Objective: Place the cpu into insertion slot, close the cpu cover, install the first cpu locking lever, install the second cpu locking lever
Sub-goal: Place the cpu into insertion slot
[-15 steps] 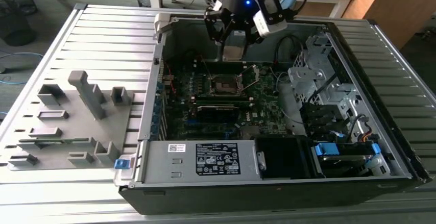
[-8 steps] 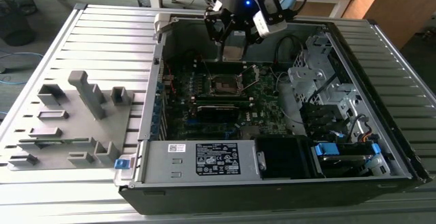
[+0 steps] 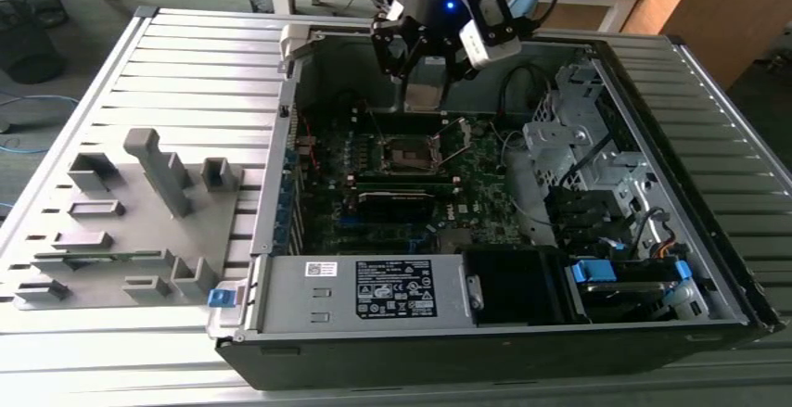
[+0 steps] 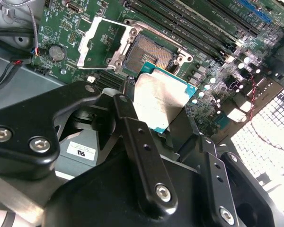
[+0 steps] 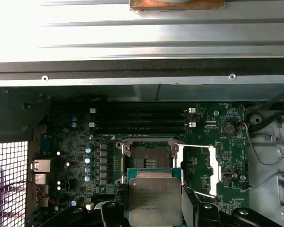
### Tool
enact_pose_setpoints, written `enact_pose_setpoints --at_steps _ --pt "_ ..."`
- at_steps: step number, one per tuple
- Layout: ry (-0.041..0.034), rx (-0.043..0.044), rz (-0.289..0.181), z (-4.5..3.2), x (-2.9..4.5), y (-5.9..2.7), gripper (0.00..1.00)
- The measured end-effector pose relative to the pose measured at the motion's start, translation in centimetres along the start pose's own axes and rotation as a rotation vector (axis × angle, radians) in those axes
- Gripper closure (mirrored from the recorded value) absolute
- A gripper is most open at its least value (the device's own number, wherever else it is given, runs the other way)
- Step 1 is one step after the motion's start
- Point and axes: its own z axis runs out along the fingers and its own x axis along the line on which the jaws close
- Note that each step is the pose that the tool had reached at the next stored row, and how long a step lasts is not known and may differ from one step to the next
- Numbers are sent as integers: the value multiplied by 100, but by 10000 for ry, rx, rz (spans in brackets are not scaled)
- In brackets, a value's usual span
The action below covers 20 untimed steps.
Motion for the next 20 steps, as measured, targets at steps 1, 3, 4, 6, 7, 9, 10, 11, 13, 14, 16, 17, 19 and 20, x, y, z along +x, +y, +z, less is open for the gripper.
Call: enact_pose_setpoints --at_steps 1,3,4,6,7,9,10,11,13,14,16,17,19,20 --pt "-2 -4 0 4 0 0 46" --pt "0 -2 0 14 0 -1 46" --pt "1 0 0 18 0 -2 46" --pt "1 3 0 19 0 -2 46" --pt "0 0 0 21 0 -2 46" --pt "0 0 0 23 0 -2 46" --pt "0 -1 0 24 0 -2 46" --pt "-1 -3 0 27 0 -2 46" --pt "0 -2 0 34 0 -3 46" --pt "1 1 1 35 0 -3 46" --pt "2 2 0 36 0 -4 46" --pt "1 2 0 36 0 -4 46" --pt "0 0 0 38 0 -4 46" --pt "1 0 0 38 0 -4 46"
